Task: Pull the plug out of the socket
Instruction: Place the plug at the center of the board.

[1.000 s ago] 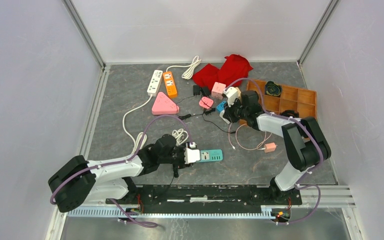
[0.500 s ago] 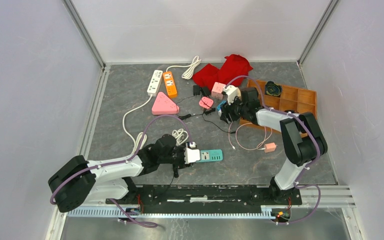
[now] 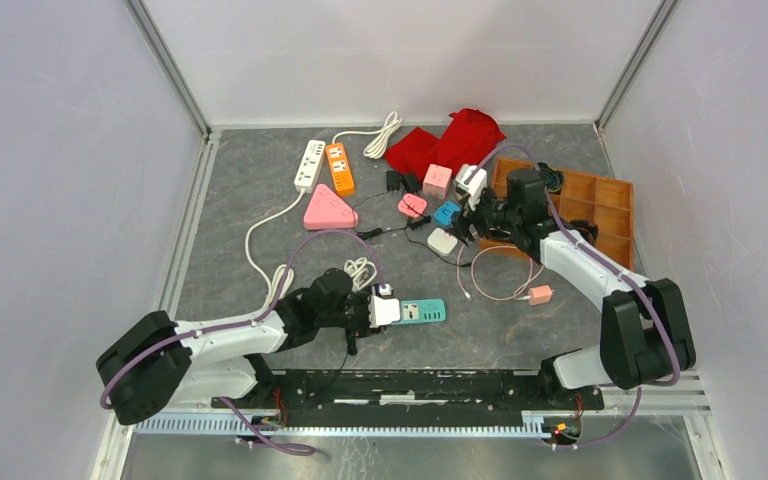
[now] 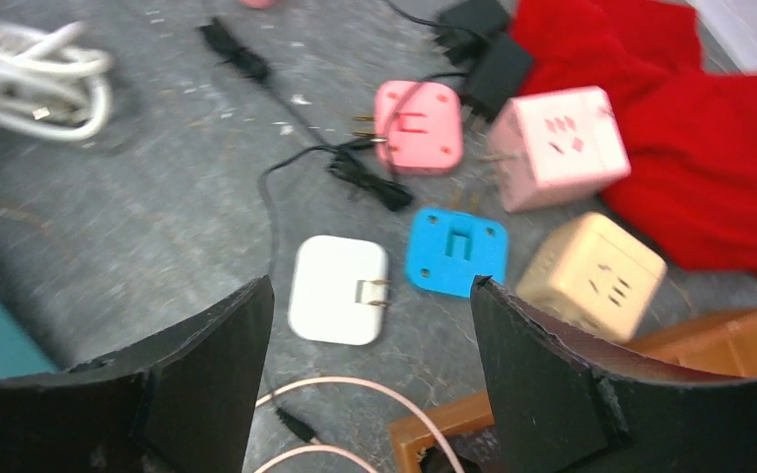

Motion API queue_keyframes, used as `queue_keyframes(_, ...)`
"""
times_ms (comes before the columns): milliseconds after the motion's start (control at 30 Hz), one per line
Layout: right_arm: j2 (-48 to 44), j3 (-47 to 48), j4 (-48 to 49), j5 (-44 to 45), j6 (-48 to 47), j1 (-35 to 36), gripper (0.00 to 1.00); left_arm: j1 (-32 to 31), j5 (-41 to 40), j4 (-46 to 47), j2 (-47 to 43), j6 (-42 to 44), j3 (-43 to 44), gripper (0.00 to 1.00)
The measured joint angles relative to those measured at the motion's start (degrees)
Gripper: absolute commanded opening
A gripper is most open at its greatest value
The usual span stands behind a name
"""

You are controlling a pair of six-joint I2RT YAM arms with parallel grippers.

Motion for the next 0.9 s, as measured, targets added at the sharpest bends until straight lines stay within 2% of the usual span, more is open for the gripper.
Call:
queue_keyframes(400,-4.9,-2.9,-10.3,-25.7,-18.6,-0.3,0.81,0.0,0.0,0.2,0.0,0.0,0.0,0.02)
queue_keyframes(567,0.0,-2.0,-14.7,-32.6,-20.7,-0.2,0.85,0.0,0.0,0.2,-0.1,0.0,0.0,0.02)
queue_keyframes(700,6.8,3.4,-25.6,-34.9,-27.9,1.0,0.88,0.0,-0.2,0.6,-1.6,0.0,-0.6,0.02)
queue_keyframes(733,8.5,5.3,-28.9,-35.3,-30.3,1.6,0.98,0.0,-0.2,0.7,-2.4,0.0,-1.0,0.02)
queue_keyframes(900,14.3,12.4,-41.2,-35.9,-40.5,5.0,0.98,0.0,-0.3,1.1,-5.1,-0.2,-2.5,0.02)
